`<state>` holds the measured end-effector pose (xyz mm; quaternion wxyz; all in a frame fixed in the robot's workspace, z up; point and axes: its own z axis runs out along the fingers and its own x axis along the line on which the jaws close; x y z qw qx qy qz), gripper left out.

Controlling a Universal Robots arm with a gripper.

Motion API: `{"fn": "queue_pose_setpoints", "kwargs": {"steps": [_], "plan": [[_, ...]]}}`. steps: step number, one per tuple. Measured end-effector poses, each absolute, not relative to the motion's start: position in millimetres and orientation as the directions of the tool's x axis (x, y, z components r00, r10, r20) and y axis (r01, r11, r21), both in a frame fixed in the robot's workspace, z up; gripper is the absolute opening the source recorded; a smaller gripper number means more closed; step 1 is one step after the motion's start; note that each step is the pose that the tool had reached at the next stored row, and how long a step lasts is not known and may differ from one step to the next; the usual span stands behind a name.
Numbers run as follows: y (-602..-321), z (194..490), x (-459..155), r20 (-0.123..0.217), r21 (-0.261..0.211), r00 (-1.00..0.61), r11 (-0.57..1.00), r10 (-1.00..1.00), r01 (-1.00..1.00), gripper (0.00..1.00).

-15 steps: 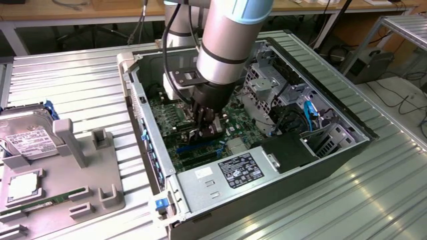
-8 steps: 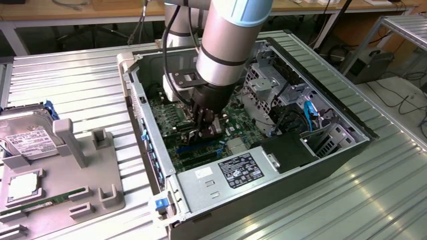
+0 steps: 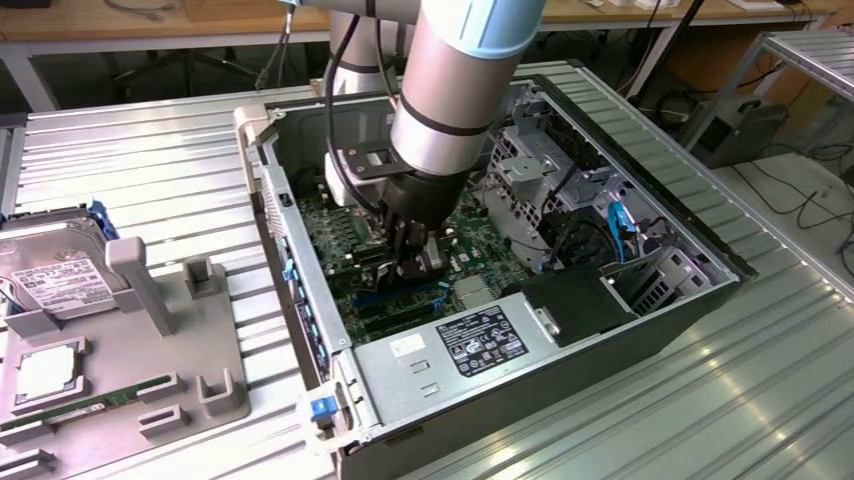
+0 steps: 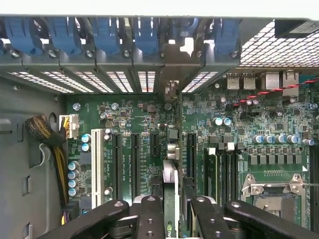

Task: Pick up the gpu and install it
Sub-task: 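Insert the gpu into the slot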

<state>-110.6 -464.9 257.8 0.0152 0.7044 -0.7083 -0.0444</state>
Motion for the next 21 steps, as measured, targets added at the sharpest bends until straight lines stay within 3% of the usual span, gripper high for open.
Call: {"fn": "queue_pose_setpoints", "kwargs": {"steps": [13, 15, 16, 21], "plan": [[-464.9, 255.8, -110.6, -0.041, 0.084, -0.007, 0.004, -0.999, -0.996, 0.26], [-464.7, 255.1, -110.6, -0.043, 0.084, -0.007, 0.004, -0.999, -0.996, 0.27], [-464.8, 255.3, -110.6, -0.042, 0.084, -0.007, 0.004, -0.999, -0.996, 0.34], [-464.9, 260.3, -110.6, -0.041, 0.084, -0.007, 0.004, -0.999, -0.996, 0.34]]}}
